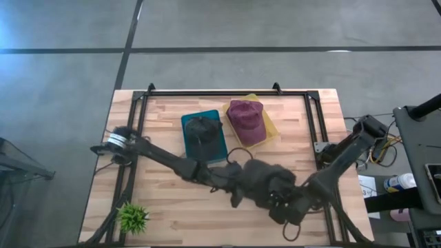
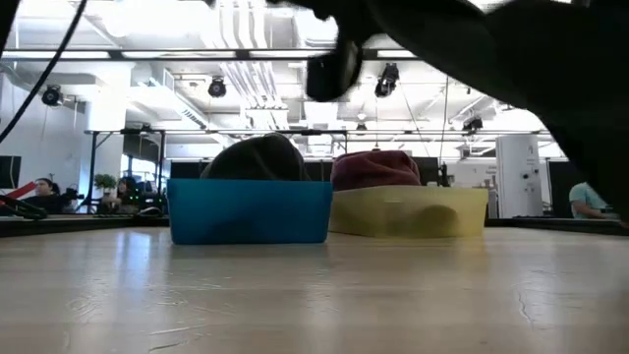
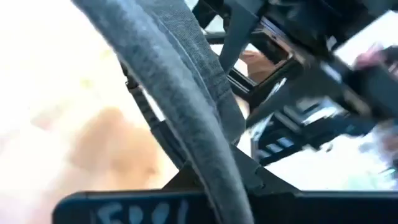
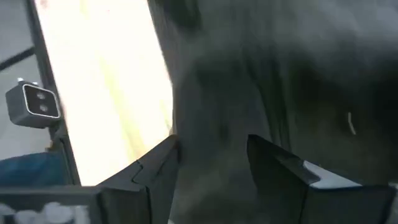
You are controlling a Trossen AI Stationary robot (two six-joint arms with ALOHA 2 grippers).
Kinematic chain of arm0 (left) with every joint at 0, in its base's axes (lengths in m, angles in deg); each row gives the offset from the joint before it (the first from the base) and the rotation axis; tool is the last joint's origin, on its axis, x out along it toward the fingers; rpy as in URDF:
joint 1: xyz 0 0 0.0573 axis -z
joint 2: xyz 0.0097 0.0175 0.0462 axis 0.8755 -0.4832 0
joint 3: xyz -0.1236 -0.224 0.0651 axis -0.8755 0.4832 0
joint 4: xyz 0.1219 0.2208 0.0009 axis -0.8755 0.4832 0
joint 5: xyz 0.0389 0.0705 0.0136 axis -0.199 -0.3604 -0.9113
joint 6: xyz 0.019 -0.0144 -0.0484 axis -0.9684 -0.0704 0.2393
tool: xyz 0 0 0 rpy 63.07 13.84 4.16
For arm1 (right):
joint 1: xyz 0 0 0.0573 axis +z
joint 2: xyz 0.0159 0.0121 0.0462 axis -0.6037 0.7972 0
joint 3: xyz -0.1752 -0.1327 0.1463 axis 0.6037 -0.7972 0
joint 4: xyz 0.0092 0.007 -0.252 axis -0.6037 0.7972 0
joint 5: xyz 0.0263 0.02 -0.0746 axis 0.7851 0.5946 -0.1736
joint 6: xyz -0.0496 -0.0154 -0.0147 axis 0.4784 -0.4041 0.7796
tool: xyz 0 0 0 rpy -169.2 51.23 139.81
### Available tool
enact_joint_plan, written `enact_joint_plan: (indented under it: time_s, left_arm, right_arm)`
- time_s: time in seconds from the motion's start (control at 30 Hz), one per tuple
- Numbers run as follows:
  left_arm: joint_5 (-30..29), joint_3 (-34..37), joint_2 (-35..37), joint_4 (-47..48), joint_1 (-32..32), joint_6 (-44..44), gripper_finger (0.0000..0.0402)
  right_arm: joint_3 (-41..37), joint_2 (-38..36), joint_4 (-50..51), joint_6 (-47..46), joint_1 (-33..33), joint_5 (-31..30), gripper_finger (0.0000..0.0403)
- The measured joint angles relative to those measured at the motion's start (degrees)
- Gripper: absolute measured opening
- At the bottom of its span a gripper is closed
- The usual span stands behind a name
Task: Pick & Place hat
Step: Put the black cap into the blue bin
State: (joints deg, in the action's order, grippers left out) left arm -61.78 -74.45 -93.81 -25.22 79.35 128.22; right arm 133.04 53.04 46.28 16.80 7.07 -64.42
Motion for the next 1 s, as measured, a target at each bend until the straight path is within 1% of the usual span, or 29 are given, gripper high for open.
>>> enact_joint_plan:
  time_s: [0.07,0.17,0.23,0.3,0.37,0.4,0.5,0.57,0.67,0.73,0.87,0.93,1.0]
  left_arm:
    - [-0.6,-1.7,3.6,7.2,0.0,-7.8,0.0007]
    - [-2.0,-6.0,7.8,21.6,0.9,-23.0,0.0006]
    - [-3.1,-9.7,9.3,31.3,1.7,-34.6,0.0007]
    - [-6.3,-13.6,9.7,40.9,2.9,-46.0,0.0008]
    - [-11.1,-17.0,9.6,47.2,4.2,-57.0,0.0009]
    - [-14.2,-18.0,9.4,48.9,5.0,-62.0,0.0009]
    - [-25.1,-19.2,9.2,49.4,7.3,-76.6,0.0009]
    - [-30.8,-19.3,9.2,49.5,8.3,-85.0,0.0009]
    - [-35.6,-19.3,9.2,51.2,9.4,-90.1,0.0009]
    - [-37.3,-19.2,9.2,53.5,10.2,-92.1,0.0009]
    - [-37.4,-16.6,9.2,55.3,11.9,-92.5,0.0009]
    - [-36.6,-14.8,9.1,55.6,13.1,-92.5,0.0009]
    - [-35.7,-13.0,9.0,55.4,14.3,-93.1,0.0009]
  right_arm:
    - [3.4,-1.2,7.3,-1.9,1.1,-0.6,0.0185]
    - [8.9,-2.9,18.4,-6.2,3.1,-3.2,0.0185]
    - [12.1,-3.8,25.8,-10.2,4.6,-5.2,0.0185]
    - [14.6,-4.5,32.0,-15.1,5.2,-6.7,0.0185]
    - [15.7,-5.8,36.5,-19.9,5.4,-7.0,0.0185]
    - [15.8,-6.4,37.4,-21.9,5.3,-6.9,0.0185]
    - [15.0,-8.6,36.6,-26.1,4.6,-6.6,0.0185]
    - [14.1,-9.4,36.2,-28.7,4.3,-6.6,0.0185]
    - [12.2,-9.6,36.3,-31.3,4.3,-6.6,0.0185]
    - [10.9,-9.6,37.0,-32.1,4.3,-7.0,0.0185]
    - [9.4,-10.1,37.3,-32.9,3.9,-12.5,0.0185]
    - [9.8,-10.6,37.0,-32.7,2.7,-16.1,0.0185]
    - [10.3,-11.0,35.9,-31.5,0.9,-17.5,0.0185]
